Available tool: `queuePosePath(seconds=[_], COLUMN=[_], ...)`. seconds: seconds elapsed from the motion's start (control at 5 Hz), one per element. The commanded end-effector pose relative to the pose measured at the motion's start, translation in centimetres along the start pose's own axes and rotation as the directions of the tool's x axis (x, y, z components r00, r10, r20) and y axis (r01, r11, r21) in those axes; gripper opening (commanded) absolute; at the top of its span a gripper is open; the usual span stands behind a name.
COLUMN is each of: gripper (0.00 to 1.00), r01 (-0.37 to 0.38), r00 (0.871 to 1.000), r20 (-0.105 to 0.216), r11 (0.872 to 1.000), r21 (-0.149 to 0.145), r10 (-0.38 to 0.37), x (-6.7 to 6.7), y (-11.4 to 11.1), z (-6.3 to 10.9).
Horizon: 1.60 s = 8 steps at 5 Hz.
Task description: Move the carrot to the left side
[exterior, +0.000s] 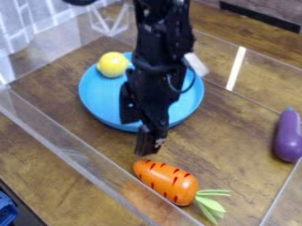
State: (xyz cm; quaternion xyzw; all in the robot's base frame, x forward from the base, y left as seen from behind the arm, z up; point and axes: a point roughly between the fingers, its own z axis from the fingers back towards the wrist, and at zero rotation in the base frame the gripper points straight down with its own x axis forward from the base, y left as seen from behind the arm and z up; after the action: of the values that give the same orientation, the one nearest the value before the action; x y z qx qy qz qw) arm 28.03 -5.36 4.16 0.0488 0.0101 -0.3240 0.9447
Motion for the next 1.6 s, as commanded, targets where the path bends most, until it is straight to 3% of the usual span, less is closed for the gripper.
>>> queuePosePath(seconds=[0.0, 0.6, 1.4], gripper=[1.00, 1.00, 1.00], r01=[0.057, 0.059, 0.052], r00=[0.998, 0.997, 0.997], r20=[0.035, 0.049, 0.063], r11=[0.997, 0.997, 0.998], r21=[0.044, 0.041, 0.034], r10=[-0.058, -0.061, -0.054], x=[0.8, 1.5, 2.2], y=[-0.3, -0.5, -0.7], z=[-0.3, -1.7, -2.1])
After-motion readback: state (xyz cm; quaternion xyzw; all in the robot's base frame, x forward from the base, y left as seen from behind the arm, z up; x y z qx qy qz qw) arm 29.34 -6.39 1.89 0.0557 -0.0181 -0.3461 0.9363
